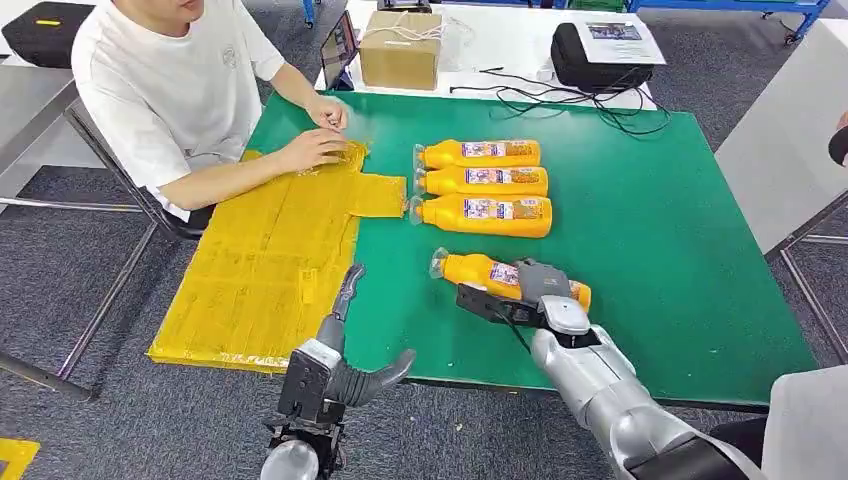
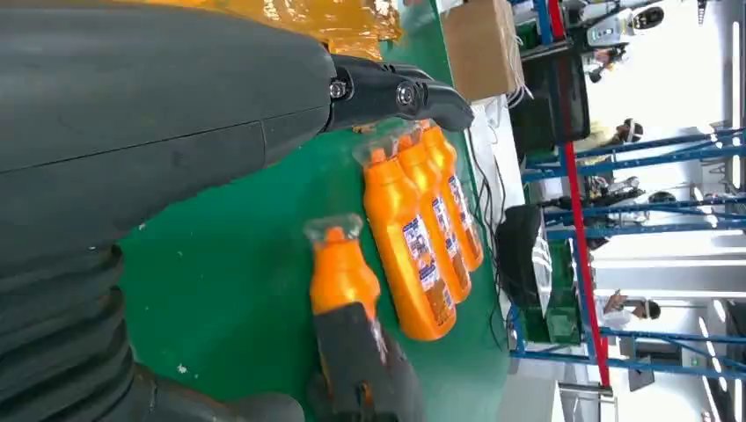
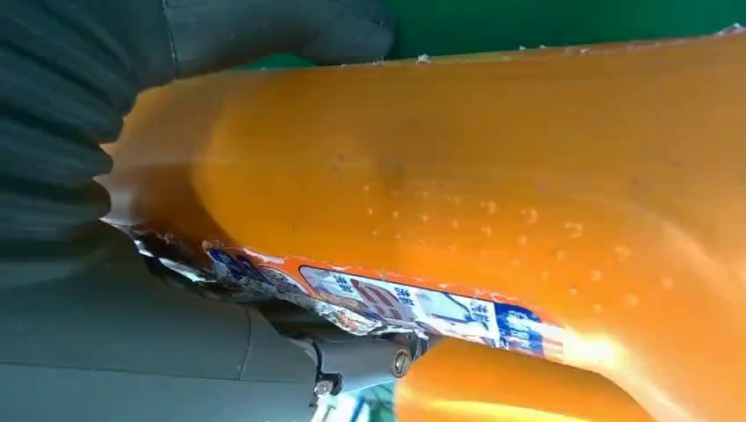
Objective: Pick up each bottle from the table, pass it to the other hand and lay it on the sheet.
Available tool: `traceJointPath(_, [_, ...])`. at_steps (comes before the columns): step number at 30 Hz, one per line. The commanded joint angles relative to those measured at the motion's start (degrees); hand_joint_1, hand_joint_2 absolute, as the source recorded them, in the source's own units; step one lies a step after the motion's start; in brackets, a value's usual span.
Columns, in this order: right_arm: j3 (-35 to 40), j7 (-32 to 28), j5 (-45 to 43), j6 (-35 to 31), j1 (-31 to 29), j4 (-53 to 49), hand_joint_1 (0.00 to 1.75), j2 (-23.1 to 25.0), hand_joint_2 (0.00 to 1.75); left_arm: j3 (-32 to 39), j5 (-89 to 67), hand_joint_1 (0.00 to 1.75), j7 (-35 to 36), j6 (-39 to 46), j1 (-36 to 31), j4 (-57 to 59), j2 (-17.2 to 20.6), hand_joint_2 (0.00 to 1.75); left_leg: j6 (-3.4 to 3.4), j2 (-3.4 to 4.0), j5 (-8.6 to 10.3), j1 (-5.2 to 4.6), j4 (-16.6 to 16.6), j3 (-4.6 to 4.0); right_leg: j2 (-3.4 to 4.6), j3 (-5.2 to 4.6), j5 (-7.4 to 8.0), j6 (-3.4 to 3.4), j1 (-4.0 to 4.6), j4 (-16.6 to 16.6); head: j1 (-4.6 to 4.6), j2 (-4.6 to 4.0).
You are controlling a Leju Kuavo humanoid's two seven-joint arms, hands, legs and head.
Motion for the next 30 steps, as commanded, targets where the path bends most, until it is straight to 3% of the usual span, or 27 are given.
traceJointPath(1, [-4.94,-0.4,-2.66,1.01,2.17,8.48,1.75,-2.75,1.75,-0.35,0.02,0.0,-0.15,-0.6,-2.73,4.29,0.63,1.75,-0.1,-0.49,0.03,0.11,-0.11,0.13,-0.31,0.3,-0.06,-0.11,0.09,-0.18,0.02,0.0])
traceJointPath(9, [-7.36,-1.46,-5.22,1.85,3.32,8.98,1.75,-2.45,1.75,-0.63,0.08,0.0,-0.18,-1.08,-3.21,4.7,0.69,1.75,-0.08,-0.37,0.02,0.08,-0.1,0.29,-0.23,0.4,-0.07,-0.05,0.07,-0.16,0.0,0.0])
traceJointPath(12, [-15.61,-17.54,-16.64,5.82,5.56,7.27,1.75,-1.95,1.75,-0.91,0.91,0.0,-1.18,-1.59,-3.24,4.96,1.01,1.75,-0.07,-0.45,0.0,0.09,-0.09,0.43,-0.29,0.09,-0.17,0.0,0.07,-0.14,0.0,0.0])
traceJointPath(13, [-20.28,-26.61,-24.36,7.84,7.87,4.72,1.75,-1.2,1.75,-0.22,2.78,0.0,-1.84,-0.95,-2.81,5.17,0.62,1.75,-0.1,-0.4,-0.06,0.09,-0.11,0.52,-0.26,0.09,-0.18,0.02,0.07,-0.17,0.0,0.0])
traceJointPath(14, [-20.56,-30.05,-27.02,7.48,9.72,1.69,1.75,-0.33,1.75,0.28,4.64,0.0,-1.64,-0.64,-2.29,4.91,0.38,1.75,-0.09,-0.4,-0.05,0.11,-0.14,0.54,-0.26,0.1,-0.18,0.02,0.09,-0.23,0.0,0.0])
traceJointPath(17, [-19.45,-32.01,-32.02,5.27,13.07,-5.89,1.75,1.55,1.75,1.1,9.27,0.0,-0.27,-0.67,-1.3,3.76,0.15,1.75,-0.18,-0.31,-0.11,0.25,-0.25,0.69,-0.08,0.24,-0.1,-0.04,0.21,-0.43,0.09,0.0])
traceJointPath(19, [-19.06,-34.13,-38.96,5.61,17.43,-16.22,1.75,4.0,1.75,2.41,15.61,0.0,1.68,-1.71,-0.49,3.29,0.02,1.75,-0.31,0.93,-0.62,0.34,-0.25,1.15,0.89,1.14,-0.11,-0.25,0.31,-0.44,0.02,0.0])
traceJointPath(21, [-15.82,-32.8,-45.22,5.8,21.79,-27.01,1.75,4.79,1.75,2.94,21.17,0.0,2.45,-1.93,0.02,3.23,0.11,1.75,-0.3,1.17,-0.77,0.39,-0.15,1.43,1.14,1.35,-0.07,-0.22,0.35,-0.36,0.0,0.0])
traceJointPath(24, [-14.98,-32.07,-46.12,5.68,22.05,-27.87,1.75,4.06,1.75,2.62,21.54,0.0,2.35,-1.76,-0.15,3.38,0.24,1.75,-0.36,0.79,-0.63,0.47,-0.13,1.24,0.85,1.12,-0.13,-0.29,0.43,-0.3,0.02,0.0])
traceJointPath(26, [-14.59,-36.84,-51.19,7.08,22.99,-30.84,1.75,4.59,1.75,4.56,29.03,0.0,3.13,-3.26,0.4,3.43,-0.79,1.75,-0.45,0.56,-0.55,0.52,-0.12,1.05,0.79,0.97,-0.17,-0.28,0.47,-0.26,0.0,0.0])
traceJointPath(30, [-11.08,-36.21,-55.74,6.53,23.72,-37.47,1.75,5.84,1.75,3.15,37.23,0.0,5.02,-9.28,0.01,5.43,1.28,1.75,-0.45,0.63,-0.53,0.56,-0.08,0.76,0.87,0.69,-0.18,-0.27,0.53,-0.17,0.0,0.0])
